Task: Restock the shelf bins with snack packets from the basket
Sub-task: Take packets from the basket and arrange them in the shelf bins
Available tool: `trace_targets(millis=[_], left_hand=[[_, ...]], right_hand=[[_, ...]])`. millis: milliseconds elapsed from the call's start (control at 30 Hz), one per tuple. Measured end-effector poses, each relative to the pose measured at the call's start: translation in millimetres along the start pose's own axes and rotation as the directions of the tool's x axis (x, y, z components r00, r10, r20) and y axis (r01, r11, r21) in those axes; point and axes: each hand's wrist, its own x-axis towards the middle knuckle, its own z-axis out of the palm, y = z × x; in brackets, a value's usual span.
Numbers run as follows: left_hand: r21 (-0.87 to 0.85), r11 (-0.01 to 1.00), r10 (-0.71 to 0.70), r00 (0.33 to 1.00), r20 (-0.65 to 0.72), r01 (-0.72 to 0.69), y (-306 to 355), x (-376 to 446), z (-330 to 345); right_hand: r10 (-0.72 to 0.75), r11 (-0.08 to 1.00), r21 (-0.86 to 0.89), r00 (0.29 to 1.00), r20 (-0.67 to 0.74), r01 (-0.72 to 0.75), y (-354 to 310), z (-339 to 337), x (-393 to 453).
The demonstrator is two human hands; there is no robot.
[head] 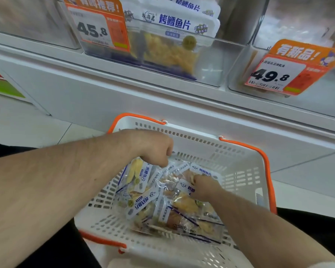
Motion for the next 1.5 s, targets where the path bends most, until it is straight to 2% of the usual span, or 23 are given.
trace_targets(millis=[167,367,567,633,800,967,1100,1267,1367,1500], left_hand=[[0.016,1.0,-0.018,0.999,0.029,0.018,3.9,1.8,-0.7],[0.015,0.999,-0.037,0.998,0.042,0.037,5.4,2.0,-1.9],[-0.024,0.999,-0.02,1.0,0.009,0.02,4.0,-3.2,-5.5],[-0.039,0.999,-0.009,1.0,0.0,0.009,1.7,-3.4,-6.8],[-0.126,0.992,0.006,0.995,-0.096,-0.019,-7.6,-4.3,-14.3],[-0.27,0.963,-0.075,0.968,-0.24,0.008,-15.1,-17.5,-28.7],[-0.395,0.919,-0.107,0.95,-0.294,-0.019,-21.6,-29.0,-35.0],[-0.578,0.792,-0.051,0.923,-0.382,-0.196,-18.2,-41.7,-36.9],[-0.625,0.721,-0.028,0.889,-0.458,-0.299,-9.8,-49.3,-40.8],[-0.663,0.652,-0.067,0.842,-0.534,-0.369,-12.1,-53.3,-48.6]], right_hand=[[0.052,0.998,0.037,0.998,-0.041,-0.051,0.9,26.1,6.9],[0.071,0.991,0.114,0.997,0.021,-0.073,3.1,20.0,10.9],[-0.039,0.973,0.228,0.997,0.068,0.022,3.7,-3.1,2.4],[-0.097,0.975,0.207,0.993,0.062,0.082,2.2,-18.2,-4.3],[-0.155,0.957,0.238,0.986,-0.061,0.165,-5.8,-80.0,-29.8],[-0.185,0.92,0.301,0.955,-0.23,0.251,-8.7,-151.0,-69.7],[-0.185,0.885,0.351,0.924,-0.334,0.304,-7.3,-194.7,-101.1],[-0.193,0.839,0.397,0.886,-0.421,0.372,-17.5,-227.0,-136.0],[-0.213,0.812,0.407,0.862,-0.46,0.418,-25.3,-240.5,-151.6],[-0.201,0.809,0.391,0.832,-0.517,0.439,-34.9,-255.4,-166.4]])
